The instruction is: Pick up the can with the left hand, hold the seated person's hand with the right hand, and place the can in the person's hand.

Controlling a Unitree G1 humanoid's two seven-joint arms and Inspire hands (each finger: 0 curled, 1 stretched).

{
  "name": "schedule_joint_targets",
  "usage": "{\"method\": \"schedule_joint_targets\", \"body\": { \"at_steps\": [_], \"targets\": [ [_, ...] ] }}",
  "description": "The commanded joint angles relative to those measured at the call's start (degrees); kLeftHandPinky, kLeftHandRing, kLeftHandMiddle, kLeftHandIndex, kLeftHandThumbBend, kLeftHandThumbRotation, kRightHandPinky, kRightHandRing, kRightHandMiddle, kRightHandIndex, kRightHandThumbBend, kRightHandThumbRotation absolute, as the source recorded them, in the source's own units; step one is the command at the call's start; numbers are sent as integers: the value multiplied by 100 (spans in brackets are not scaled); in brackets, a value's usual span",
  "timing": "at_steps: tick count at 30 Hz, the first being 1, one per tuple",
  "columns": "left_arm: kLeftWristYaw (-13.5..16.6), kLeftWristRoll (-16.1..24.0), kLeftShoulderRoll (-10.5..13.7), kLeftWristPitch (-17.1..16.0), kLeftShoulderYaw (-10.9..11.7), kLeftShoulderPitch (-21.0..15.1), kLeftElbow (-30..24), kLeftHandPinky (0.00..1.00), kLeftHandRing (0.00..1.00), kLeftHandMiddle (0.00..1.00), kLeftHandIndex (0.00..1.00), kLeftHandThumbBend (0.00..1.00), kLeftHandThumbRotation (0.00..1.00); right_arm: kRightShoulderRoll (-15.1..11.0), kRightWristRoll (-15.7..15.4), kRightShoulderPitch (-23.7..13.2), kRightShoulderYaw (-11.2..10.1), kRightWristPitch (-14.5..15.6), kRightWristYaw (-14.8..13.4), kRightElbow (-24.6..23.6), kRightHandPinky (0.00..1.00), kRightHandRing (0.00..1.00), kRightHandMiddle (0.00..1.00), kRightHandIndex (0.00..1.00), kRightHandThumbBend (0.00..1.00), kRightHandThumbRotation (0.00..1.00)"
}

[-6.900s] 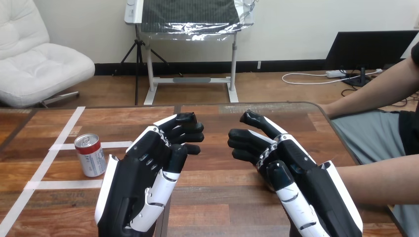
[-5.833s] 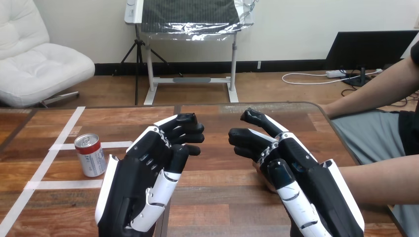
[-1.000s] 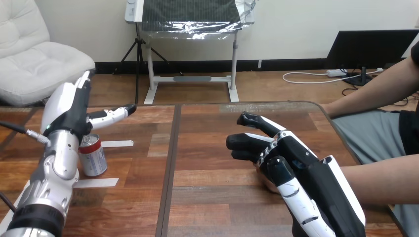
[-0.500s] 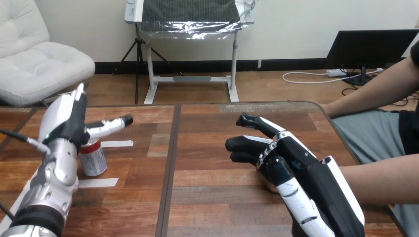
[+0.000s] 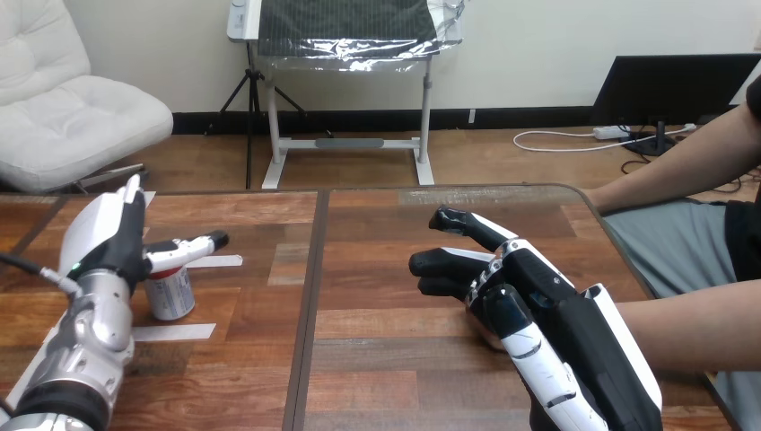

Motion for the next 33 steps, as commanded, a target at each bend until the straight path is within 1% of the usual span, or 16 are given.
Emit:
{"method": "schedule_joint_targets", "body": {
  "at_steps": [1,6,11,15,20,26,29,33],
  "targets": [
    [134,-9,189,-114,-106,-419,8,97,98,99,99,87,49,34,73,-241,-42,5,-6,-255,76,77,71,82,46,66],
    [85,-122,179,-133,-36,-391,18,94,98,99,99,87,49,38,82,-245,-32,-13,6,-247,76,77,71,82,46,66],
    [122,-159,177,-146,-22,-365,29,93,98,99,99,87,47,68,74,-251,-11,-39,3,-230,76,77,71,82,46,66],
    [103,-201,169,-106,-10,-350,35,92,98,100,98,87,46,75,93,-253,1,-42,14,-214,76,77,71,82,46,65],
    [101,-262,172,-140,-15,-322,54,91,98,100,97,86,45,84,71,-249,15,-38,5,-216,76,77,71,82,46,65],
    [16,-400,150,-126,20,-285,60,91,99,100,97,85,44,88,-24,-240,8,-39,-34,-235,76,77,70,82,46,66],
    [-45,-484,127,-100,56,-270,89,91,99,100,97,85,44,90,-10,-236,8,-44,-33,-228,76,77,70,81,46,66],
    [-119,-529,116,-4,10,-252,102,89,100,100,98,85,45,91,0,-231,6,-33,-42,-235,75,77,70,81,46,66]
  ]
}}
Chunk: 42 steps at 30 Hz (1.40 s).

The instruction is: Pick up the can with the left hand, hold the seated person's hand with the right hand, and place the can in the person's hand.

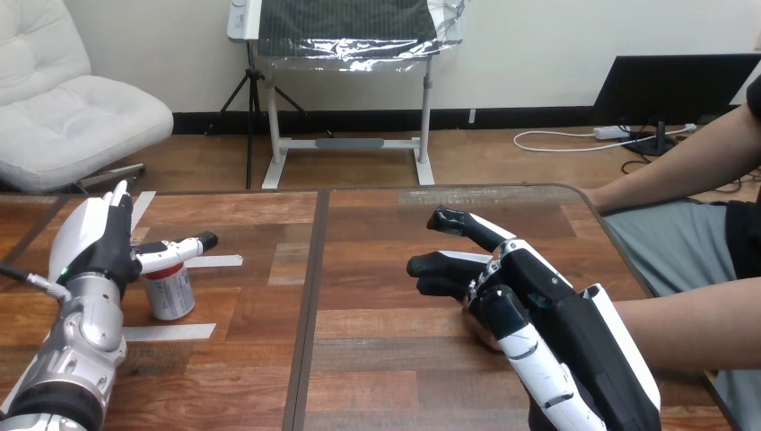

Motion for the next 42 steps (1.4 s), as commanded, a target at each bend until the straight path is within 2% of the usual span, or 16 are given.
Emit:
{"method": "schedule_joint_targets", "body": {
  "at_steps": [1,21,29,42],
  "targets": [
    [-69,-82,48,2,-13,-246,34,88,100,100,98,85,45,81,34,-231,-9,-38,-35,-231,75,77,70,81,46,66],
    [-146,-216,-77,45,-42,-169,114,83,99,99,96,82,44,59,93,-214,-22,-54,-24,-252,73,77,70,81,46,66],
    [-169,-320,-145,95,-14,-189,175,81,96,96,92,82,44,62,65,-199,-31,-72,-41,-268,73,77,70,82,46,65],
    [-95,-263,-207,97,-105,-191,184,81,93,93,88,83,42,46,89,-178,-39,-80,-25,-293,73,77,70,82,45,65]
  ]
}}
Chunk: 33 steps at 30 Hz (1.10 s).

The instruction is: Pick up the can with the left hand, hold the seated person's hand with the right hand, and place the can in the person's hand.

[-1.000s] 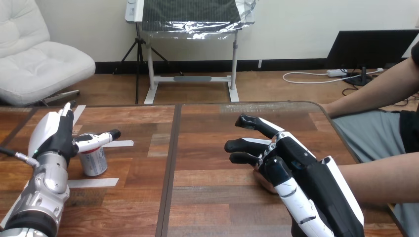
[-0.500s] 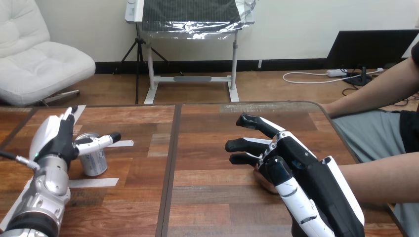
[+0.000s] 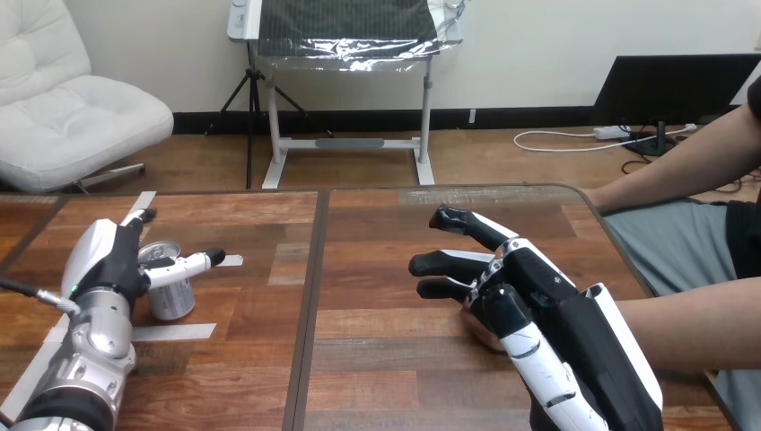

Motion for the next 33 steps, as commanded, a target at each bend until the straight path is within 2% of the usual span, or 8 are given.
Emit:
{"method": "schedule_joint_targets", "body": {
  "at_steps": [1,33],
  "targets": [
    [71,30,-48,-40,-95,-199,-30,81,93,93,88,83,42,49,81,-188,-34,-78,-1,-265,73,77,70,82,45,65],
    [-39,-4,-170,257,-157,-241,-12,85,97,94,87,82,34,33,111,-125,-47,-90,15,-313,73,77,70,82,44,65]
  ]
}}
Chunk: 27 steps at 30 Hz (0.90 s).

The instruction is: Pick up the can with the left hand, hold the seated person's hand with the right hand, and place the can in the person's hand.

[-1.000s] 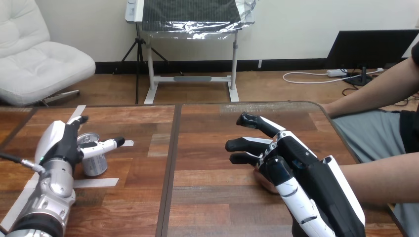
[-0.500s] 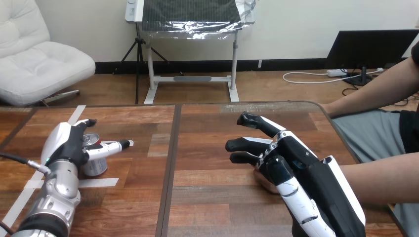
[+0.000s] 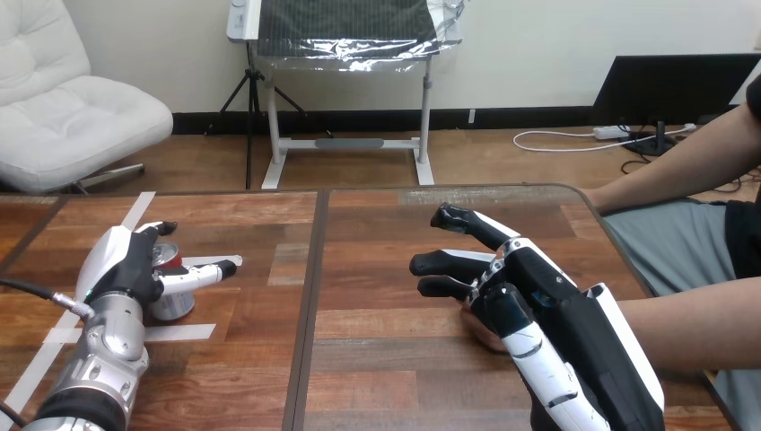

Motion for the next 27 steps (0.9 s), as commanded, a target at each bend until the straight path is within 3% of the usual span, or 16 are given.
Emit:
{"method": "schedule_joint_targets", "body": {
  "at_steps": [1,27],
  "targets": [
    [-29,-11,-29,66,-47,-233,-17,85,97,94,87,82,34,41,65,-142,-44,-97,-9,-293,73,77,70,82,44,65],
    [22,16,-49,159,-84,-216,6,84,95,93,88,83,28,43,60,-101,-54,-114,-14,-310,72,76,69,81,46,65]
  ]
}}
